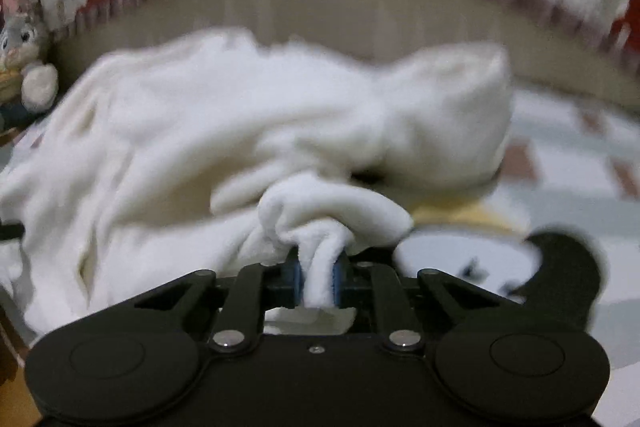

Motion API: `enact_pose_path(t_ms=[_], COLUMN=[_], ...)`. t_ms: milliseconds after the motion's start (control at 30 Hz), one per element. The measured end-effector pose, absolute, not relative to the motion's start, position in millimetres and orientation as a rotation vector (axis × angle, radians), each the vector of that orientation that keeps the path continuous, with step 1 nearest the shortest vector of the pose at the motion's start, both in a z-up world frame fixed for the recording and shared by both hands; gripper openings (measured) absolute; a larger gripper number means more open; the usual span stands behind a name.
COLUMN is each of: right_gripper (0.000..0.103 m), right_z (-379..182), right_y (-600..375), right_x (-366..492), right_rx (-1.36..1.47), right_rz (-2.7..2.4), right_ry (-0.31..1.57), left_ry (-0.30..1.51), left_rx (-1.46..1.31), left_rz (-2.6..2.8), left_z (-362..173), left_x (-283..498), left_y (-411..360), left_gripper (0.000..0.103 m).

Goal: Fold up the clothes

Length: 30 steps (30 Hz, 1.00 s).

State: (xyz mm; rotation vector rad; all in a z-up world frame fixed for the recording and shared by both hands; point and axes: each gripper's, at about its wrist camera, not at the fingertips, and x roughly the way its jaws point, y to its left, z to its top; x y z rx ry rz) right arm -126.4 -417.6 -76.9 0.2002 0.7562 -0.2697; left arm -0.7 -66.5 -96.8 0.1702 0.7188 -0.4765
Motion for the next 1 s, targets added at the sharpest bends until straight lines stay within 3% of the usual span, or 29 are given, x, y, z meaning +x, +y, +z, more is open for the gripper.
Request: enact_pose_path(t_ms=[67, 100, 300, 433, 567, 767, 833, 900, 1000], right_gripper=[0.014, 0.014, 0.012, 0.012, 0.013, 0.022, 0.026, 0.027, 0.03], right_z=[-53.5, -41.6, 28.9, 42.8, -5.3, -83.7, -89.3, -86.7, -83.1], right_y=[-416.9, -416.2, -413.5, -433.3, -466.8, -515.3, -514.3, -511.7, -511.3], right_x=[-133.9, -137.7, -160.6, -171.2, -172.3, -198.5, -215.6, -221.7, -219.0], right_rx=[0.163, 0.141, -0.005, -0.071, -0.019, 0.51, 0.642, 0.621, 0.535], right_rz=[-0.301, -0.321, -0.482, -0.657, -0.755, -0.694, -0.652, -0.62, -0.574], right_ry=[0.711, 0.69, 0.539, 0.539, 0.735, 0.911, 0.848, 0.822, 0.82], left_ry=[0.695, 0.683, 0.582, 0.586, 0.695, 0.75, 0.761, 0.777, 0.834], left_rx=[0.165, 0.162, 0.117, 0.046, -0.021, 0.097, 0.12, 0.129, 0.108], left_rz=[-0.48, -0.482, -0.524, -0.628, -0.733, -0.795, -0.81, -0.817, -0.803], left_z=[-86.9, -81.9, -47.9, -37.4, -53.9, -84.3, -88.1, -88.0, -85.4], left_x=[-4.1, -5.8, -22.4, -30.3, -27.8, -39.2, -41.9, -42.6, -40.6], left_y=[-66.8, -67.0, -63.4, -63.7, -76.1, -101.2, -103.7, -101.9, -94.7], left_gripper=[0.041, 0.034, 0.021, 0.021, 0.021, 0.026, 0.032, 0.042, 0.049])
